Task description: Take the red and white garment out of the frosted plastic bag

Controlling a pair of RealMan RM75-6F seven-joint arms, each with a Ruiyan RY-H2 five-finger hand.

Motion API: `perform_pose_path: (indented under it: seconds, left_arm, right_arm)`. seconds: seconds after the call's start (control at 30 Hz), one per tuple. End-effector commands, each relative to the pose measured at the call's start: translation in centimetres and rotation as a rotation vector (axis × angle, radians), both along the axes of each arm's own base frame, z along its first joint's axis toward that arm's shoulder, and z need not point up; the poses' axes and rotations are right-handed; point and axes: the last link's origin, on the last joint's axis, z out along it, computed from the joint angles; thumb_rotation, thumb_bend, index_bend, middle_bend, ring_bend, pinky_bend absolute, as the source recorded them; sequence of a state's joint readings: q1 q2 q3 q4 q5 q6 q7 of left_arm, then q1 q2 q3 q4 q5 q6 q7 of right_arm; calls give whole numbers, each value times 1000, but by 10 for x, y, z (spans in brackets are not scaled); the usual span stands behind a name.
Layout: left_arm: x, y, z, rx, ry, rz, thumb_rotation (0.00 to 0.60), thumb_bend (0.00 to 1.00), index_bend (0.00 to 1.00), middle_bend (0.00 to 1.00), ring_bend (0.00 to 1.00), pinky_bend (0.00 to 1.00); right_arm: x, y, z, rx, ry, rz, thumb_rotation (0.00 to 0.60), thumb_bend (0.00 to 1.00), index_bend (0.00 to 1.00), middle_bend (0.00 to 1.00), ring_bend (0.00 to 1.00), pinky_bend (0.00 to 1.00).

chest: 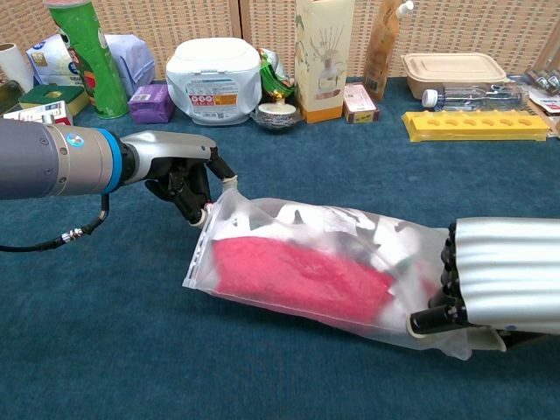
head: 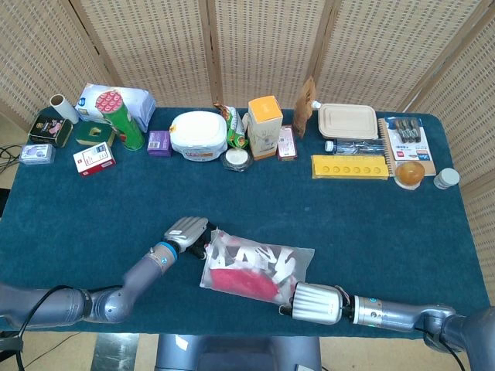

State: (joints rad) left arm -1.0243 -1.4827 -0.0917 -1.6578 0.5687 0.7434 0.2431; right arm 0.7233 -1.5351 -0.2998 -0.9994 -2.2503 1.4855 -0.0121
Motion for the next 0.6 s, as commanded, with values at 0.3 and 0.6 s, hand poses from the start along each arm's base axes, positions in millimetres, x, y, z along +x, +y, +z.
perform_pose_path:
  seconds: [0.3,0.6]
  left_arm:
    - [-4,-1,3,11,4,-10,600,432,774,1000,1000,1000]
    - [-12,-1,17,34,-7,-14,600,433,775,1000,1000,1000]
  right_arm:
    - [4,4,1,37,-24,3,600,544,775,916,1000,1000]
    - [2,0,7,19,-27,-39,600,554,812,932,1000,1000]
